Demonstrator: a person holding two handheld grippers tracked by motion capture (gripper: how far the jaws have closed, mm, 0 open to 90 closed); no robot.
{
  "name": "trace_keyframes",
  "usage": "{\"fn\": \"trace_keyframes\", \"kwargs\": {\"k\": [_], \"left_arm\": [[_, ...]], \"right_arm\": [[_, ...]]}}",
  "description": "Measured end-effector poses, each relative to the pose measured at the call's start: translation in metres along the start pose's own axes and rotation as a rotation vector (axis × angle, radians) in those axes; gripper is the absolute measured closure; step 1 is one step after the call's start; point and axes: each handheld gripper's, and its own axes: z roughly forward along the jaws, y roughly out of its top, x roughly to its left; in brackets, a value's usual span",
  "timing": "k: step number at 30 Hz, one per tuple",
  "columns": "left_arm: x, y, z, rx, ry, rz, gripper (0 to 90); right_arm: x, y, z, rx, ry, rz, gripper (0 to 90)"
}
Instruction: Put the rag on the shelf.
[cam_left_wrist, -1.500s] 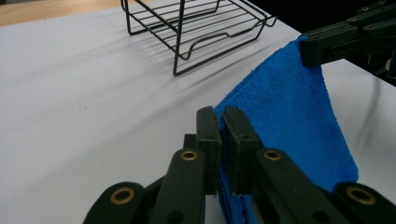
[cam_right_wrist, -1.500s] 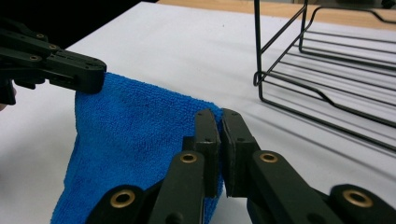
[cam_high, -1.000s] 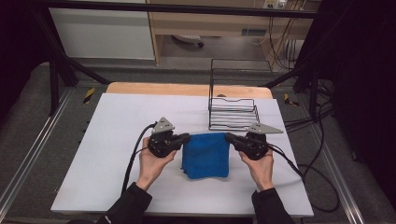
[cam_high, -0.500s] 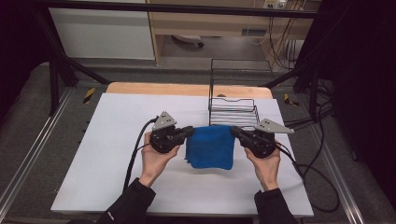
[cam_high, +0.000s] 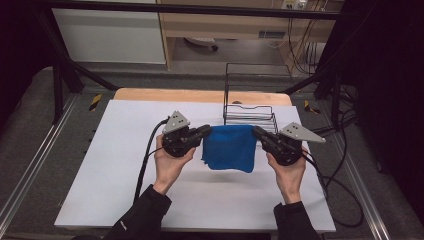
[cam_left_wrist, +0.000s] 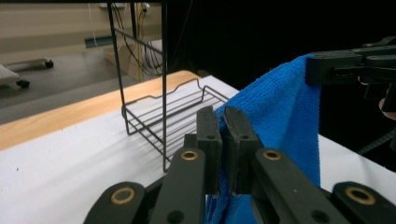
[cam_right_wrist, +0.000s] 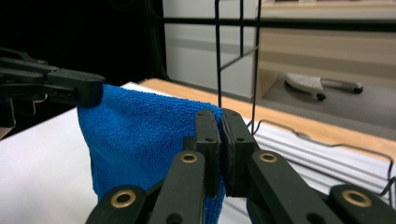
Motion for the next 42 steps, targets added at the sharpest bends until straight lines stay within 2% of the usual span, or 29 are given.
{"fn": "trace_keyframes", "kwargs": {"k": [10, 24, 33, 42], "left_arm": [[-0.008, 0.021, 0.001, -0.079, -0.009, 0.020, 85.5], [-0.012, 0.050, 0.009, -0.156, -0.012, 0.022, 85.7], [-0.015, 0.064, 0.017, -0.192, -0.017, 0.029, 85.8], [-0.013, 0.080, 0.026, -0.220, -0.013, 0.026, 85.8]], "right_arm": [[-0.001, 0.024, -0.012, -0.089, -0.050, -0.036, 87.2], [-0.006, 0.049, -0.022, -0.160, -0.096, -0.057, 87.2], [-0.012, 0.060, -0.027, -0.197, -0.124, -0.064, 87.3], [-0.018, 0.079, -0.030, -0.235, -0.153, -0.077, 87.3]]}}
